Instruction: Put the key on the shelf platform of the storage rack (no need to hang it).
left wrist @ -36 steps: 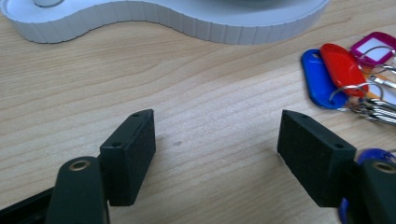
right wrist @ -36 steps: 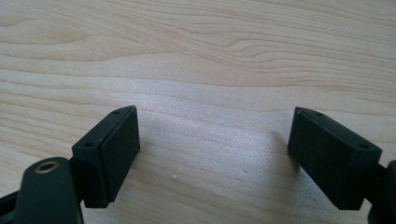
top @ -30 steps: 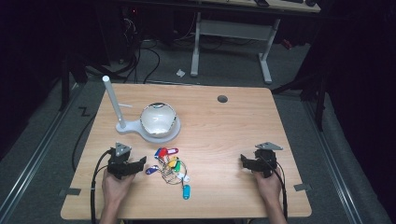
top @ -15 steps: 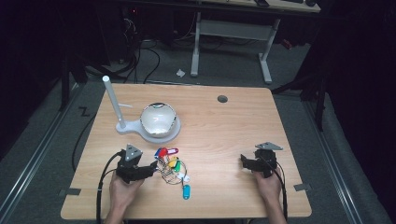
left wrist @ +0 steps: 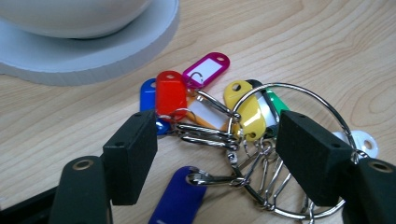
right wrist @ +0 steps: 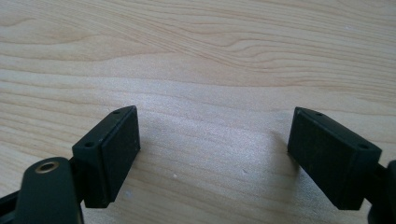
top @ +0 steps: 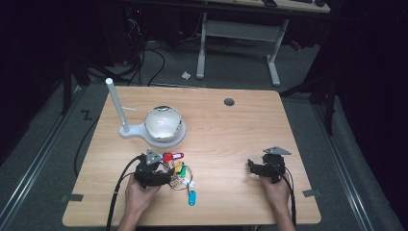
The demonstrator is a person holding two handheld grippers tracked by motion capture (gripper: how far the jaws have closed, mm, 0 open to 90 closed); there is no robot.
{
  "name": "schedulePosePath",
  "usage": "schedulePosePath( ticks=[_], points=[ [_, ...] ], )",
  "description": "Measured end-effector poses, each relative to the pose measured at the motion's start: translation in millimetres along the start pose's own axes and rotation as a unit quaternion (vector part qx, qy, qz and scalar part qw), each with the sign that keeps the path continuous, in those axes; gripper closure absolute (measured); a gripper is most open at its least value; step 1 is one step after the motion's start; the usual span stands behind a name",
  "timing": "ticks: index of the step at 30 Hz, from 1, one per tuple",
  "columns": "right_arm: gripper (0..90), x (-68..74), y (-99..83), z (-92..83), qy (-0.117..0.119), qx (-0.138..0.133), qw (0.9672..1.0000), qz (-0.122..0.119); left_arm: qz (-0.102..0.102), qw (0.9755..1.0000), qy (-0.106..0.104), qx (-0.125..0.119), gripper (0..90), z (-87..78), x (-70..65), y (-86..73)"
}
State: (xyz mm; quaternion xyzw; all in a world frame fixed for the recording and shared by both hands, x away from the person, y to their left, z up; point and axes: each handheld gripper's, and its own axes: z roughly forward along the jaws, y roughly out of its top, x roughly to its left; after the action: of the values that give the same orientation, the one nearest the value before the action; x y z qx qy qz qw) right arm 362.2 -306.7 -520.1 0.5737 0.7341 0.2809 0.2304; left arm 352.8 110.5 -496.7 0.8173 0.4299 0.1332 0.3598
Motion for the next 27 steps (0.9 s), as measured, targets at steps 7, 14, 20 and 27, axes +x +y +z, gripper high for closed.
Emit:
schedulePosePath(
  ticks=[7,14,20,27],
  points=[
    [17.0,0.0,0.0,0.0,0.000,0.000,1.0000,0.000,0.019,0.9998,0.001,0.012,32.1,10.4,-9.0,0.3],
    [17.0,0.0,0.0,0.0,0.000,0.000,1.0000,0.000,0.029,0.9990,0.016,0.029,34.7,18.5,-12.7,-0.1],
    [17.0,0.1,0.0,0.0,0.000,0.000,1.0000,0.000,0.018,0.9988,0.021,0.041,42.5,24.3,-10.8,-1.2],
    [17.0,0.1,0.0,0.0,0.000,0.000,1.0000,0.000,0.011,0.9987,0.026,0.043,61.1,23.0,-8.6,0.3]
  ],
)
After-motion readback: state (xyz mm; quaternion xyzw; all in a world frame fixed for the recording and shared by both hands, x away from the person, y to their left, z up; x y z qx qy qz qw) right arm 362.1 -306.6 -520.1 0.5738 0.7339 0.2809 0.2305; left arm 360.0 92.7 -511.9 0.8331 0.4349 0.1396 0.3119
